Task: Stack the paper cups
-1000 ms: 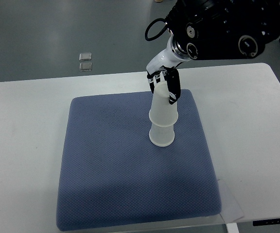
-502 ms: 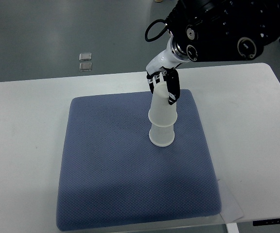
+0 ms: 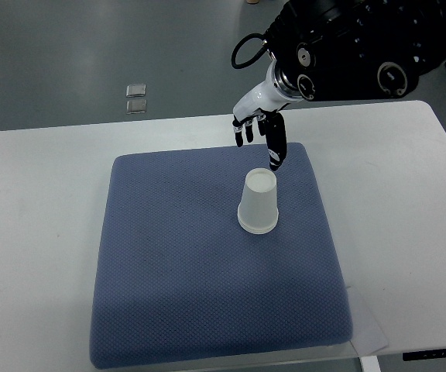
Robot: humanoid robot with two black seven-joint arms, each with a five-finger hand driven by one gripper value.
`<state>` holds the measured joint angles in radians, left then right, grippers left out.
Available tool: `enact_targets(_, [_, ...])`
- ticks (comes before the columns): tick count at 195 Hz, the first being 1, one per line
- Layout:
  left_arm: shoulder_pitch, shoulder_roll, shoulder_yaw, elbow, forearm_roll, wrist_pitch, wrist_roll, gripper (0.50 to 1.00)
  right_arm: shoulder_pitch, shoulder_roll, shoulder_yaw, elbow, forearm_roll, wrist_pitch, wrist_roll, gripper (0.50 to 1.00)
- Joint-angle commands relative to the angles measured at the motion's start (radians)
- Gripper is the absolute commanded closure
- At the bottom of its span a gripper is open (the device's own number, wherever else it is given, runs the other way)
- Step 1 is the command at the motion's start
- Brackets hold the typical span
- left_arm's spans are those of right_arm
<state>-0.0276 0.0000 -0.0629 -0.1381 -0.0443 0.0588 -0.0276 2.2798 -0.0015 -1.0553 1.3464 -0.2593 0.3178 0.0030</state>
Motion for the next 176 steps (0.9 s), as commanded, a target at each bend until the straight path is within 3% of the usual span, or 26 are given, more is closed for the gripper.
enact_targets(1, [0.000, 0.000, 0.000, 0.000, 0.000, 0.000, 0.000, 0.500, 0.007, -0.002, 0.000, -0.001, 0.000, 0.003, 0.000, 0.648])
enact_targets(44, [0.000, 0.000, 0.000, 0.000, 0.001, 0.001, 0.000, 0.500, 0.017, -0.069, 0.009, -0.016, 0.017, -0.006, 0.003, 0.642])
enact_targets(78, [0.000, 0.000, 0.000, 0.000, 0.000, 0.000, 0.000, 0.500, -0.039, -0.163, 0.011, -0.092, 0.239, -0.083, 0.009, 0.642])
enact_targets(104, [0.000, 0.000, 0.000, 0.000, 0.000, 0.000, 0.000, 0.500, -0.137, -0.232, 0.061, -0.151, 0.405, -0.157, 0.029, 0.642])
enact_targets(145, [0.000, 0.000, 0.000, 0.000, 0.001, 0.000, 0.000, 0.500, -0.391, -0.362, 0.333, -0.257, 0.560, -0.292, 0.077, 0.642])
enact_targets(176, [0.000, 0.000, 0.000, 0.000, 0.000, 0.000, 0.000, 0.500, -0.623, -0.465, 0.620, -0.320, 0.578, -0.321, 0.152, 0.642])
